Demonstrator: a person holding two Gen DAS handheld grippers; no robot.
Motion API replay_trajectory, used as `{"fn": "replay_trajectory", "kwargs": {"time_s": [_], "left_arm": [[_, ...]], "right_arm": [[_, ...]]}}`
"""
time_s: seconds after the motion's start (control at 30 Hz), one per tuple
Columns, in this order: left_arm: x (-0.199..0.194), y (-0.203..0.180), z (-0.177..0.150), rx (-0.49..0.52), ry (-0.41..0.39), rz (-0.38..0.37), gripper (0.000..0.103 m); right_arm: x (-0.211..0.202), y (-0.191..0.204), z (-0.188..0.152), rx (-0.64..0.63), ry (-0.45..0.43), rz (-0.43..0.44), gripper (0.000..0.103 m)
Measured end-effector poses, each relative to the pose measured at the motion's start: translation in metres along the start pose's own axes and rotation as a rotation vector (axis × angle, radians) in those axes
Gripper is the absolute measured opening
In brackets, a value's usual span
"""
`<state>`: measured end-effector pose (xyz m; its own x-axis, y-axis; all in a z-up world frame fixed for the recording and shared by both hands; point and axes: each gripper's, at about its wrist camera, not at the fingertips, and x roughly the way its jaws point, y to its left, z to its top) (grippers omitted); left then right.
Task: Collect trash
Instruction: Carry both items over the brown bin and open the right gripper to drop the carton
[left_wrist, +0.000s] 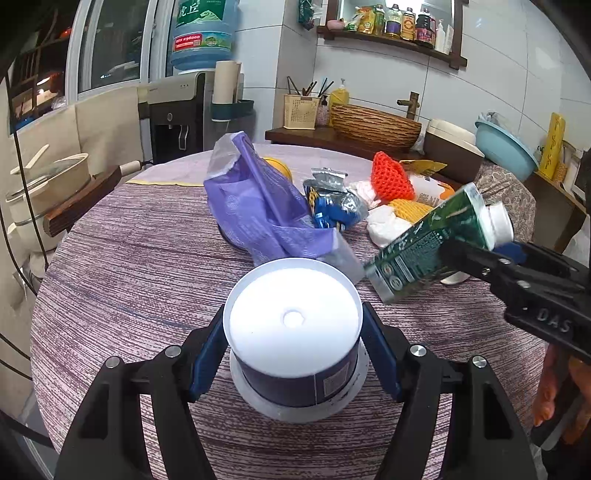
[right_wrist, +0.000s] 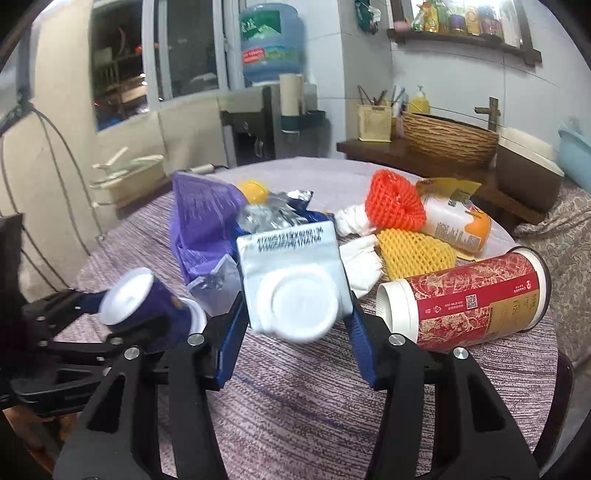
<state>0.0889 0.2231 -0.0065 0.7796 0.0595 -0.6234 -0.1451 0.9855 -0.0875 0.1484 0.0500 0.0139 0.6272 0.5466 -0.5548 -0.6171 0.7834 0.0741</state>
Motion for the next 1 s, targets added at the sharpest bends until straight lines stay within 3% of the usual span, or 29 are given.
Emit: {"fn": "replay_trajectory", "kwargs": {"time_s": [0.47, 0.67, 0.8, 1.0], "left_arm": [[-0.028, -0.018, 0.005, 0.026, -0.041, 0.012, 0.068], [-0.039, -0.047, 0.014, 0.051, -0.068, -0.049, 0.068], [-0.033, -0.084, 0.022, 0.095, -0.075, -0.118, 0.068], [-0.009, -0.161, 0.032, 0.178, -0.044, -0.274, 0.068]], "right_arm": [[-0.043, -0.015, -0.008, 0.029, -0.04, 0.158, 0.052], [-0.08, -0.045, -0.017, 0.098, -0.089, 0.173, 0.052], [-0.11, -0.076, -0.025, 0.128, -0.139, 0.109, 0.052], [-0.155, -0.148, -0.046, 0.224, -0.186, -0.062, 0.052]]}}
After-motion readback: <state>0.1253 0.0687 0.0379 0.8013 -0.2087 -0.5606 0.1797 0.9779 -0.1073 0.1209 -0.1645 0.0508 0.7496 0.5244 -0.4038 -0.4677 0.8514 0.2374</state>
